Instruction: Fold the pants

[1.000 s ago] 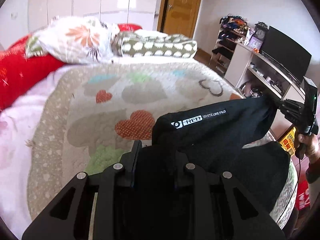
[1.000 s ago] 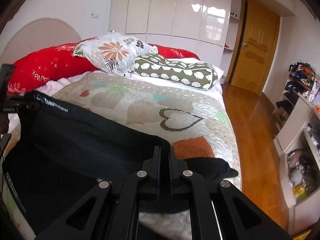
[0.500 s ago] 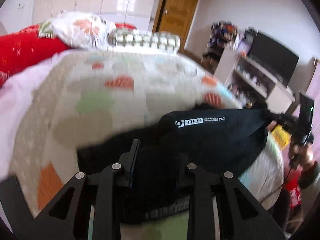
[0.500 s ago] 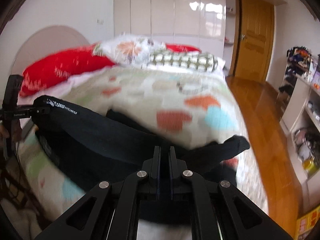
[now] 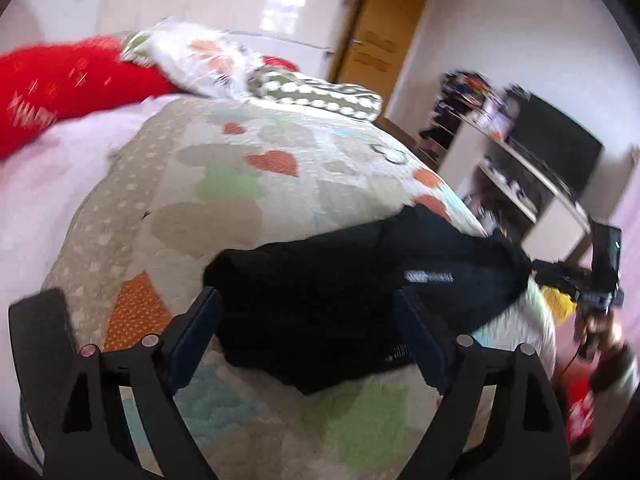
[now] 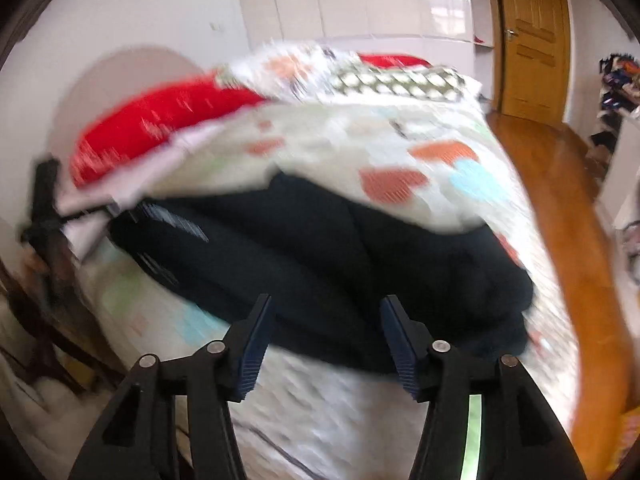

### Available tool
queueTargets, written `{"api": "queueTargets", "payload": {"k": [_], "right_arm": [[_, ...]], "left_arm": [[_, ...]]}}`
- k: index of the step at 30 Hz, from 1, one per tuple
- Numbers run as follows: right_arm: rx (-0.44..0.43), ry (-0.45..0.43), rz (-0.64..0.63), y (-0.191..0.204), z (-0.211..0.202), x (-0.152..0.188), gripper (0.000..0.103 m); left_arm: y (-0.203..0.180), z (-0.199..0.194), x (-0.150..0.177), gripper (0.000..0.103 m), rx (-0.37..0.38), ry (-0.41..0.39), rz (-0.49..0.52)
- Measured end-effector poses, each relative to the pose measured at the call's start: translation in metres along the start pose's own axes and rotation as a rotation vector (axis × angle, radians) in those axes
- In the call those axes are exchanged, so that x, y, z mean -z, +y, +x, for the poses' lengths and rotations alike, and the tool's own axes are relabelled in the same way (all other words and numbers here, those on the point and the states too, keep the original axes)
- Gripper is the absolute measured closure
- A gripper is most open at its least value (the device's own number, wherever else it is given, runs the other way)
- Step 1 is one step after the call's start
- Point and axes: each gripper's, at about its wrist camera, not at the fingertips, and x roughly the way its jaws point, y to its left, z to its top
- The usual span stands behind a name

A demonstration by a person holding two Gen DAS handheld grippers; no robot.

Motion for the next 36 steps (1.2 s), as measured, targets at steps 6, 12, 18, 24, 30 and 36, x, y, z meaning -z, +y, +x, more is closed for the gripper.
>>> {"api": "queueTargets", "payload": {"k": [6, 12, 18, 24, 30, 36], "right_arm": [[-0.176, 0.005, -0.086, 0.065, 0.078, -0.048, 0.044], [-0.294, 0.211, -0.094, 0.111, 0.153, -0.037, 0.042], [-0.366, 0.216, -0.127, 0.098, 0.113, -0.011, 0.039], [-0.156, 0.058, 0.078, 0.029, 0.105, -0.052, 0.036], [-0.104, 0.115, 0.023, 0.033, 0.146, -0.074, 0.037], [-0.078, 0.208, -0.072, 0.046, 0.176, -0.073, 0.087]], "left_arm": [[0.016, 0.026, 0.007, 0.015, -0.022, 0.075, -0.089], [0.024, 0.045, 0.001, 0.015, -0.023, 0.11, -0.12], [0.038, 0.048, -0.008, 0.015, 0.046, 0.112, -0.209], [0.015, 0.043, -0.009, 0.015, 0.054, 0.153, -0.102], [0.002, 0.053, -0.004, 0.015, 0.008, 0.22, -0.039], [-0.002, 0.06, -0.003, 0.058, -0.007, 0.25, 0.017]]}}
